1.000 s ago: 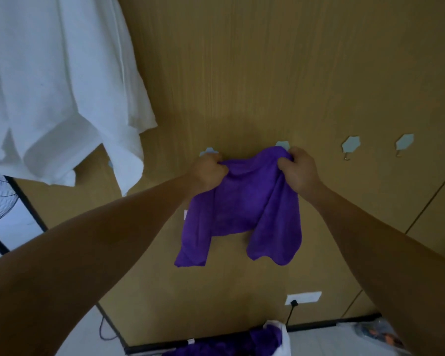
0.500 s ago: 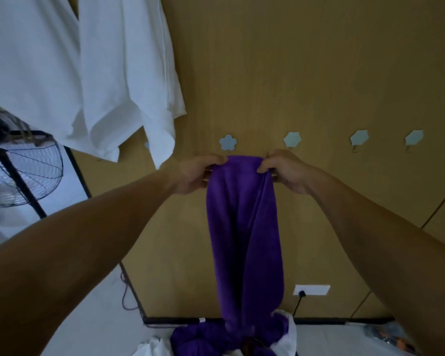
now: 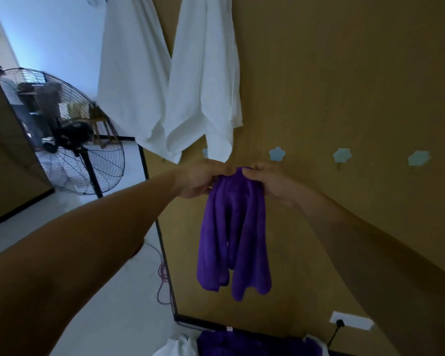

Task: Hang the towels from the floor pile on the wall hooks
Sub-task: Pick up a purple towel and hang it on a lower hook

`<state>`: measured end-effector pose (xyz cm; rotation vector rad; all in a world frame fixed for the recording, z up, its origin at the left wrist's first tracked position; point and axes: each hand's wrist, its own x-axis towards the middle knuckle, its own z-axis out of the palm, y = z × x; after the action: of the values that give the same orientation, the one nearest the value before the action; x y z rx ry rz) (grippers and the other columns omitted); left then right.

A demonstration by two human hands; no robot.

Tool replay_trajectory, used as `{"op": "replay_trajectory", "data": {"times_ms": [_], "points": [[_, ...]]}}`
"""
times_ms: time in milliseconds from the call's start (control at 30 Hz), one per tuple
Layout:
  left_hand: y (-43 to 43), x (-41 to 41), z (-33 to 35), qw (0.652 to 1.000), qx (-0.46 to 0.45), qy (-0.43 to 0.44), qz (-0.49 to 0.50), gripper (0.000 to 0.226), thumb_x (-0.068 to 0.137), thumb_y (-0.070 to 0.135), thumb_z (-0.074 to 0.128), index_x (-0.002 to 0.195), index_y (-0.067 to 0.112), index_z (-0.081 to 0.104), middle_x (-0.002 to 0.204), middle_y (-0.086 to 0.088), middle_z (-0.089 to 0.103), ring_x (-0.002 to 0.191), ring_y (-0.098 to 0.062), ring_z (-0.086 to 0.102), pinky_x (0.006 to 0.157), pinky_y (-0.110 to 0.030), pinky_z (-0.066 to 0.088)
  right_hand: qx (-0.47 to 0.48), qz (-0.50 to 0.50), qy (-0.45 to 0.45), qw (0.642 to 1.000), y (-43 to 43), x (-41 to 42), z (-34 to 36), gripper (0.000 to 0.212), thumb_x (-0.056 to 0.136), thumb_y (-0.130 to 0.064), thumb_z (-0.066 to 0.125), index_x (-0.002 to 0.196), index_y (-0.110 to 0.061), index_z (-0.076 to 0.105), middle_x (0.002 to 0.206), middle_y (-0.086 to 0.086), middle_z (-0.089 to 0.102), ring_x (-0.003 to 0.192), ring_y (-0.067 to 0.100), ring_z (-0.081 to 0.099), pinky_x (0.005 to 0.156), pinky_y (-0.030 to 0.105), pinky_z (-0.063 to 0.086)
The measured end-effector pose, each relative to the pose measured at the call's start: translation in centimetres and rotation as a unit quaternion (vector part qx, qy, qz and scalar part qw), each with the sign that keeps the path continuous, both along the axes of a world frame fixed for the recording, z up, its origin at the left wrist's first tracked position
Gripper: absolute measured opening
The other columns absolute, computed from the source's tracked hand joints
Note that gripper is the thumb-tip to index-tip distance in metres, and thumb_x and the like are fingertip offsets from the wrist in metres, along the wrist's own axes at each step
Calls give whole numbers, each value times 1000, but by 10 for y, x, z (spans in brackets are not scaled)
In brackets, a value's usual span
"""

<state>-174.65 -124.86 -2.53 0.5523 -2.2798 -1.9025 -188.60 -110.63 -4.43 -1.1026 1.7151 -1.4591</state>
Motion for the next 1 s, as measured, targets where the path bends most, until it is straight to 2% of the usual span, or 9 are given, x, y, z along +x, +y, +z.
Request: {"op": "replay_trajectory", "data": {"times_ms": [100,200,333,400,467,600,733,867,1000], "points": [[-18,20,-4,999,-21,-20,20,13,87,20,59,94,16,69,96,1,68,92,-18,61,83,-31,47,-14,-14,16,1000,-22,22,-3,13,93,-21,61,82,-18,64,85,0,70,81,15,66,81,32,53],[-39,41,-14,999,-20,-18,38,20,87,16,60,71,22,70,79,4,69,84,-18,61,82,-33,48,-19,-22,31,999,-46,41,-9,12,95,-19,58,84,-16,63,85,1,69,76,12,65,73,27,53],[-76,65,-28,998,-26,-19,52,15,88,17,63,73,18,65,71,6,67,78,-16,61,81,-34,49,-3,-50,78,996,-86,61,-23,15,92,-23,60,85,-10,62,93,16,70,82,23,66,81,42,54],[-100,73,-36,997,-39,-12,64,13,88,19,64,75,17,64,69,6,65,74,-14,61,73,-30,50,1,-66,80,995,-111,70,-32,22,91,-27,61,89,-5,63,96,17,70,87,28,68,85,46,54],[-125,81,-44,996,-50,0,73,14,88,20,64,75,16,64,65,7,64,67,-10,60,63,-24,48,2,-88,85,993,-136,81,-41,22,92,-27,61,85,-7,60,88,10,69,81,23,66,79,39,54],[-177,89,-57,995,-57,12,76,15,88,20,66,75,13,63,61,7,63,57,-6,59,50,-17,45,-33,-128,45,990,-188,102,-57,17,96,-14,56,79,-13,56,76,-1,60,68,8,56,59,10,48],[-223,86,-69,995,-64,31,67,15,89,19,65,75,17,70,73,5,71,72,-13,67,68,-27,53,-38,-155,26,987,-231,109,-74,14,94,-20,60,94,-6,64,85,2,67,75,10,62,67,14,51],[-259,73,-83,994,-74,41,70,14,88,19,65,93,8,73,99,-13,72,97,-30,68,92,-44,54,-27,-172,30,984,-268,106,-88,19,93,-24,62,98,-6,67,86,0,69,75,10,63,75,24,55],[-293,54,-91,990,-119,50,58,18,91,22,62,99,9,72,100,-11,72,94,-25,67,88,-35,56,-74,-233,33,969,-306,94,-103,12,93,-21,61,90,-11,65,85,0,67,79,12,62,76,25,54]]}}
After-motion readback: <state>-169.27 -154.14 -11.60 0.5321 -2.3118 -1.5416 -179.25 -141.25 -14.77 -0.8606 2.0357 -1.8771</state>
